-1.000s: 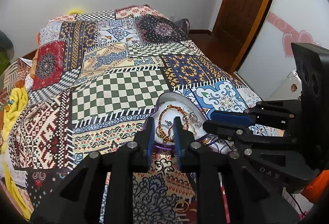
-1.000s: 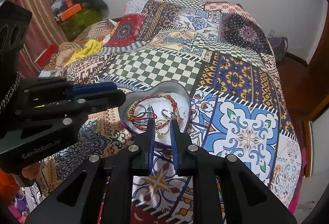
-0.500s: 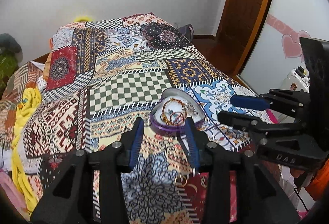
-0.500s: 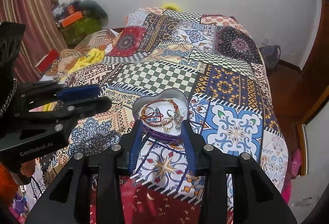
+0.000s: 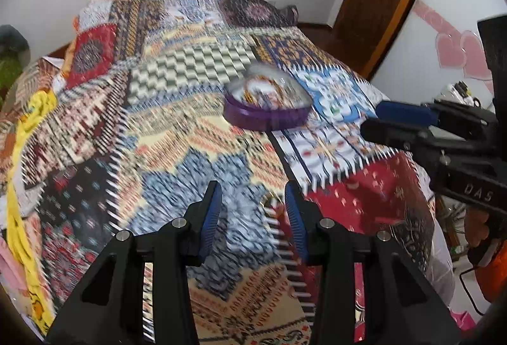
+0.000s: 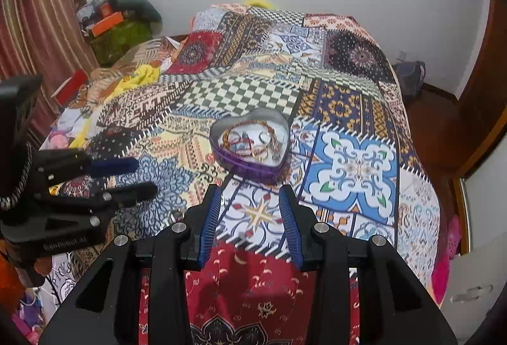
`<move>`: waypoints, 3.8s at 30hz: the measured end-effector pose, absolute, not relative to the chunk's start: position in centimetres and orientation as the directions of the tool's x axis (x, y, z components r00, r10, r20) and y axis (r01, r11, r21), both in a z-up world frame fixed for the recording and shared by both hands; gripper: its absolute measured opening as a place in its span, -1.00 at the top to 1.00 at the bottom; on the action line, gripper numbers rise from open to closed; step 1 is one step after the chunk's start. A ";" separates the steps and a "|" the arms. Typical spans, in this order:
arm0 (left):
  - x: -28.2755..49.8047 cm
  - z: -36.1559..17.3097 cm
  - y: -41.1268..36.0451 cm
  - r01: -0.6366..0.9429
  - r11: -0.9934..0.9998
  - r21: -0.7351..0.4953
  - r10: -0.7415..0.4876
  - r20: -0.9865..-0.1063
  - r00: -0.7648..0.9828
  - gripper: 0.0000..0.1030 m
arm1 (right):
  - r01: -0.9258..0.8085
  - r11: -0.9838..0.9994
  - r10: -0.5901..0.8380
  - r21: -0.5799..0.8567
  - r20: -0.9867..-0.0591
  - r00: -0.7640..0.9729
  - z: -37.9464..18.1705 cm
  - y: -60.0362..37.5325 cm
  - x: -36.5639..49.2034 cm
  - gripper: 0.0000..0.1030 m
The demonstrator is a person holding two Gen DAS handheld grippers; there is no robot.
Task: Organize jewelry
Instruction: 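Lower the left tool to a gold ring on the quilt and grasp it, then carry the gold ring with the left tool while the right tool grasps a silver earring, then lower the ring and earring into the heart tin and open both tools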
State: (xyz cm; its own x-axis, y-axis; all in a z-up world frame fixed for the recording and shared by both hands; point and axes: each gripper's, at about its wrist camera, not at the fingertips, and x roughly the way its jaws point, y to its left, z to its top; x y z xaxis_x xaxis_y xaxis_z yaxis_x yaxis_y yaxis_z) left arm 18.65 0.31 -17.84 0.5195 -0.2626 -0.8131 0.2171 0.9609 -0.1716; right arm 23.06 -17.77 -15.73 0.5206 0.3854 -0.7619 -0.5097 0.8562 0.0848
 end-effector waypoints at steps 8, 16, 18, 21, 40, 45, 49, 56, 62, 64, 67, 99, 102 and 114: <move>18.0 -19.9 -1.3 0.227 0.956 -0.183 -0.275 -0.829 0.488 0.22 | -0.509 0.857 0.375 0.087 -0.781 0.499 -16.9 -17.9 22.0 0.33; 18.7 -21.2 -1.3 0.205 0.964 -0.171 -0.253 -0.834 0.490 0.28 | -0.509 0.858 0.359 0.073 -0.795 0.490 -17.8 -18.0 21.6 0.33; 18.8 -21.3 -1.4 0.209 0.964 -0.165 -0.250 -0.832 0.495 0.33 | -0.504 0.860 0.354 0.075 -0.799 0.486 -18.0 -18.1 21.8 0.33; 19.0 -21.4 -1.5 0.217 0.961 -0.169 -0.258 -0.827 0.499 0.42 | -0.498 0.864 0.350 0.077 -0.803 0.483 -18.3 -18.2 22.1 0.33; 19.2 -20.0 1.8 0.175 0.963 -0.205 -0.269 -0.783 0.561 0.67 | -0.554 0.830 0.346 0.059 -0.834 0.430 -20.0 -14.9 24.0 0.33; 19.3 -20.1 2.6 0.174 0.961 -0.214 -0.275 -0.770 0.575 0.67 | -0.568 0.822 0.344 0.054 -0.841 0.418 -20.5 -13.8 24.5 0.33; 19.2 -20.1 2.9 0.174 0.960 -0.218 -0.279 -0.761 0.586 0.67 | -0.587 0.809 0.327 0.006 -0.835 0.442 -20.6 -12.9 24.2 0.33; 19.2 -20.1 3.2 0.174 0.955 -0.238 -0.295 -0.753 0.588 0.67 | -0.611 0.792 0.329 0.015 -0.853 0.406 -21.4 -12.1 24.7 0.55; 19.2 -19.7 3.3 0.168 0.958 -0.230 -0.285 -0.751 0.596 0.67 | -0.602 0.798 0.343 0.038 -0.849 0.401 -21.2 -12.4 24.9 0.82; 19.2 -19.2 3.3 0.167 0.959 -0.229 -0.283 -0.745 0.604 0.67 | -0.598 0.801 0.346 0.036 -0.843 0.411 -20.9 -12.5 24.8 0.82; 19.3 -18.3 3.3 0.167 0.961 -0.222 -0.278 -0.734 0.620 0.67 | -0.583 0.811 0.352 0.042 -0.831 0.430 -20.3 -13.0 24.9 0.82; 26.3 -14.0 -0.4 0.247 0.949 -0.198 -0.315 -0.670 0.672 0.67 | -0.500 0.859 0.418 0.105 -0.708 0.569 -15.8 -17.2 28.6 0.82; 27.3 -15.1 -0.6 0.254 0.944 -0.211 -0.328 -0.691 0.644 0.67 | -0.512 0.852 0.421 0.107 -0.722 0.549 -16.6 -16.9 28.9 0.82; 29.6 -18.1 -1.5 0.259 0.942 -0.214 -0.329 -0.745 0.580 0.67 | -0.544 0.829 0.431 0.131 -0.770 0.471 -19.3 -15.8 30.2 0.82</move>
